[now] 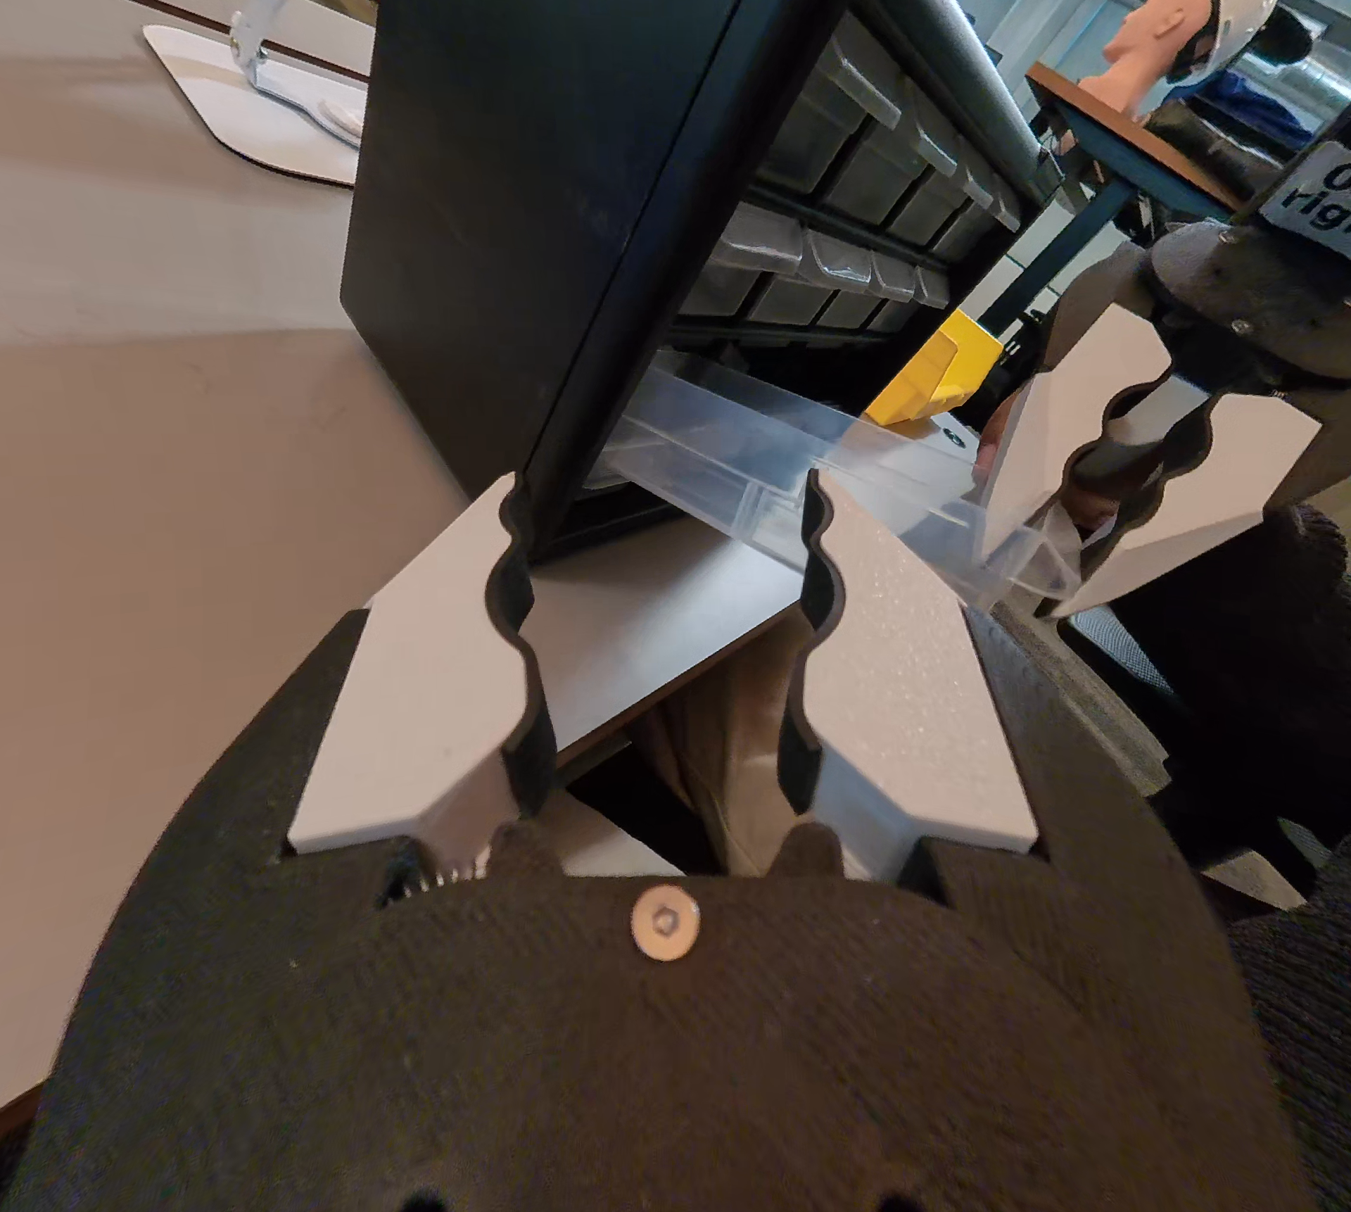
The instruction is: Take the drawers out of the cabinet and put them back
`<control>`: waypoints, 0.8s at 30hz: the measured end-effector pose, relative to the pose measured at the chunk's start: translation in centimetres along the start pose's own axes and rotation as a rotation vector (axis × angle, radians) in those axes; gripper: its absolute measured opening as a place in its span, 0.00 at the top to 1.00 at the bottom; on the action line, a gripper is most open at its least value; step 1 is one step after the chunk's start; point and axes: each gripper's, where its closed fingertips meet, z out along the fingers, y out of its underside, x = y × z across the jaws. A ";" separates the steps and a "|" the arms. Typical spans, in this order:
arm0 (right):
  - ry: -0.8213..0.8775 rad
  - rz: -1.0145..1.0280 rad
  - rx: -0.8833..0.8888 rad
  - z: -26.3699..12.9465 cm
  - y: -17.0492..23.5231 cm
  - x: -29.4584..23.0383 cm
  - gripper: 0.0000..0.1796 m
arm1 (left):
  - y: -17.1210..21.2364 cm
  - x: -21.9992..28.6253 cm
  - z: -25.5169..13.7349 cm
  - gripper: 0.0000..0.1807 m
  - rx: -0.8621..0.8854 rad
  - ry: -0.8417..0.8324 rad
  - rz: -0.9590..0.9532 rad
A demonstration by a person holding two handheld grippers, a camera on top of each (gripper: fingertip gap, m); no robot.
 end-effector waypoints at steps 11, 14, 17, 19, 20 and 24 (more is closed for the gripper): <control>0.095 -0.077 -0.080 0.6 0.6 -0.5 0.92 | -0.1 0.2 -0.1 0.60 0.008 0.016 0.000; 0.117 -0.085 -0.089 0.6 0.9 0.1 0.92 | -0.1 0.2 -0.1 0.60 0.009 0.017 -0.005; 0.153 -0.107 -0.111 0.9 1.6 0.8 0.92 | -0.2 0.2 -0.2 0.60 0.013 0.015 -0.003; 0.183 -0.132 -0.128 1.1 2.0 1.3 0.92 | -0.1 0.2 -0.1 0.60 0.011 0.011 0.000; 0.197 -0.142 -0.136 1.3 2.3 1.6 0.92 | -0.1 0.1 -0.1 0.60 0.009 0.011 -0.001; 0.288 -0.170 -0.159 1.9 3.3 3.5 0.92 | 0.0 0.0 -0.1 0.60 0.007 0.009 -0.004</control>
